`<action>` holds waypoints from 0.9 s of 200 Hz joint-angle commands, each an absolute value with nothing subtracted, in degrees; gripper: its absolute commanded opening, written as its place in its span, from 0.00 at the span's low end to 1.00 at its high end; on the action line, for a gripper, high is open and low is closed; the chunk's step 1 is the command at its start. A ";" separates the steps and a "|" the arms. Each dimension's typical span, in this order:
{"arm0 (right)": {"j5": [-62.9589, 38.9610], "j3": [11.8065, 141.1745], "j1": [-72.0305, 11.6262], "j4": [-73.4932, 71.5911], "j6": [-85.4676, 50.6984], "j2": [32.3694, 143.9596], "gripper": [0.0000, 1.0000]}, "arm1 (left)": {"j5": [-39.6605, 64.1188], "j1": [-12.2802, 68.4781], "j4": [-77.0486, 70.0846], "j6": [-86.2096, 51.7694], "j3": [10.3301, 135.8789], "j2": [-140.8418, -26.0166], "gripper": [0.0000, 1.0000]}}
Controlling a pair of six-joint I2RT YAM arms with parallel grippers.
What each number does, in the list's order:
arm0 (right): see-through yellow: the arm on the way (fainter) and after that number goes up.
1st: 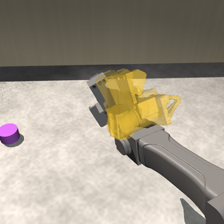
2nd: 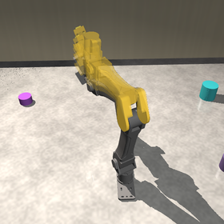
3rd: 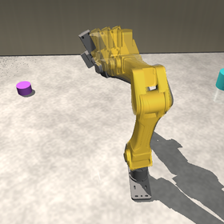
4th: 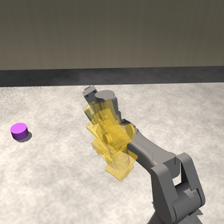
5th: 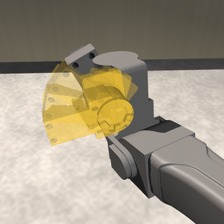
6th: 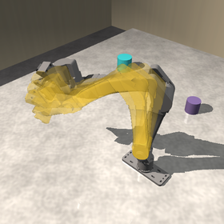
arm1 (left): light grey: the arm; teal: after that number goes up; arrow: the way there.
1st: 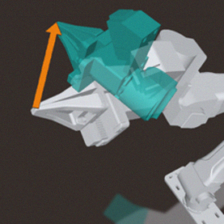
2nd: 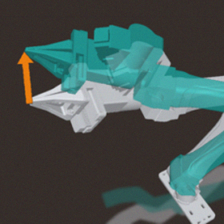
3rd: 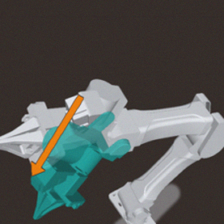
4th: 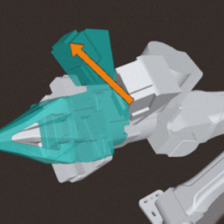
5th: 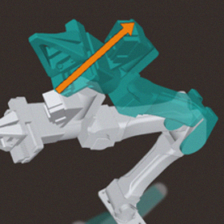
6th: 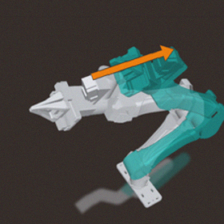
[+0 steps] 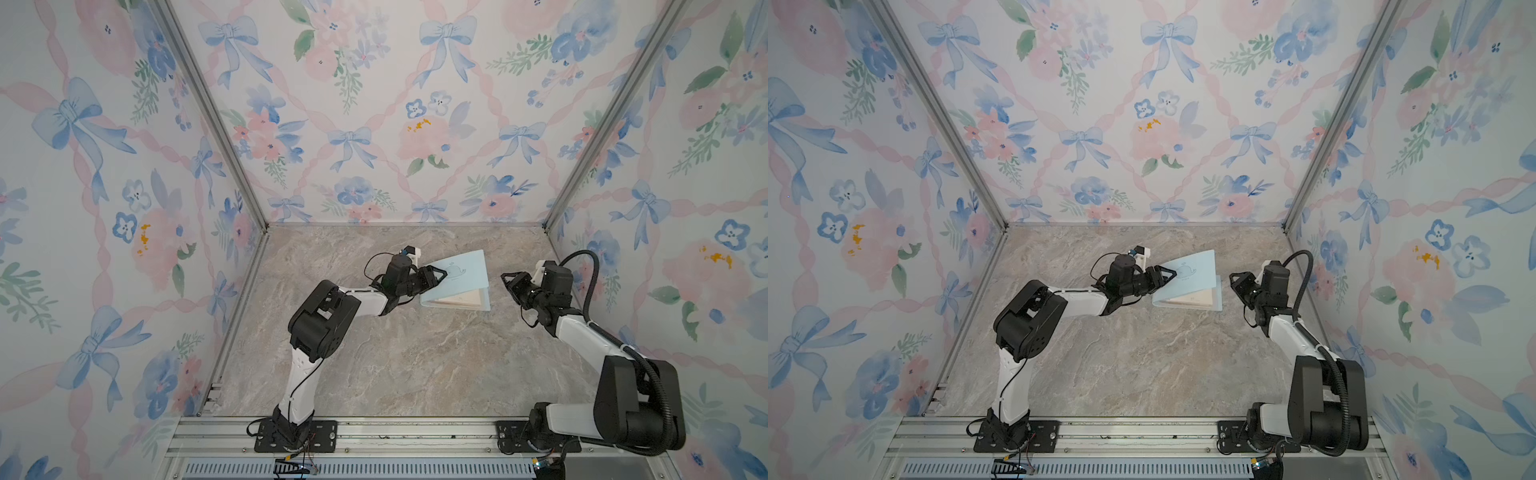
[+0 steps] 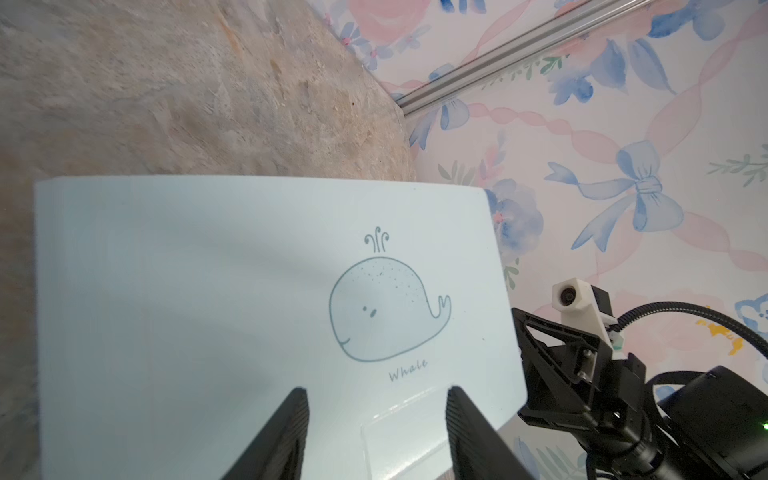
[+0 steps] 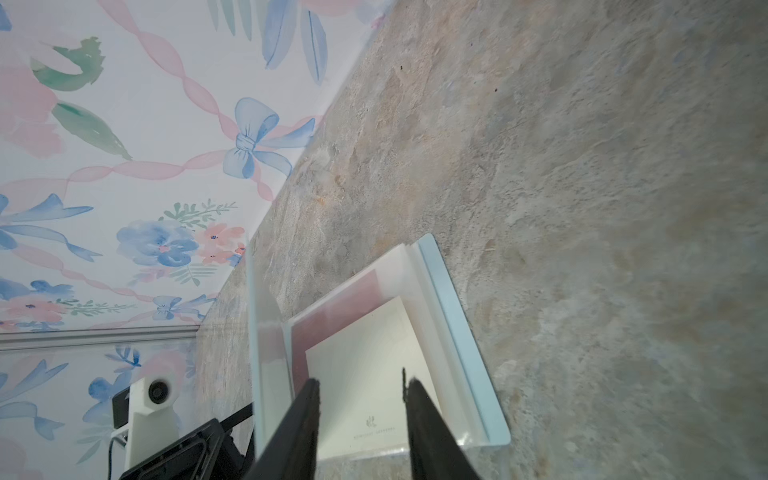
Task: Place the photos into the photo albums
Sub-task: Close the photo album at the center of the board.
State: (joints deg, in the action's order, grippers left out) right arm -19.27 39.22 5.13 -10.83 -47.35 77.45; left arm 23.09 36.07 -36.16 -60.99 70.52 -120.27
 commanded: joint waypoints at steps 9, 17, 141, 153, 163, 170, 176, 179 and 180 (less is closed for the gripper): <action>-20.65 40.18 5.42 -9.05 -44.83 78.08 0.36 | 22.07 35.03 -36.23 -60.93 70.77 -118.92 0.56; -20.67 40.53 5.39 -9.01 -44.43 78.38 0.36 | 21.74 34.77 -36.21 -60.70 70.35 -118.32 0.56; -19.10 46.68 5.45 -2.68 -36.39 80.33 0.38 | 19.13 31.43 -32.94 -56.56 67.43 -112.34 0.57; -18.79 47.10 5.44 -1.99 -36.17 80.33 0.38 | 18.53 31.00 -32.77 -55.98 66.71 -111.40 0.57; -18.68 47.56 5.45 -1.40 -33.75 80.33 0.38 | 17.91 30.56 -32.47 -55.32 65.80 -110.27 0.57; -18.55 47.83 5.38 -0.83 -33.21 80.33 0.38 | 17.69 30.12 -32.27 -54.98 64.98 -109.52 0.57; -18.54 48.04 5.38 -0.56 -32.65 80.33 0.38 | 17.49 29.83 -32.14 -54.64 64.30 -108.91 0.57; -18.56 48.16 5.37 -0.46 -32.33 80.22 0.38 | 17.49 29.59 -32.02 -54.47 63.95 -108.57 0.57; -18.55 48.16 5.37 -0.41 -32.29 80.19 0.38 | 17.49 29.56 -32.05 -54.44 63.83 -108.47 0.57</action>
State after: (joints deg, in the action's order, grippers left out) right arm -19.49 45.80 5.17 -3.03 -36.29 79.90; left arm 18.83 30.89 -32.99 -57.19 66.02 -112.64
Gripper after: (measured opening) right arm 0.379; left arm 0.573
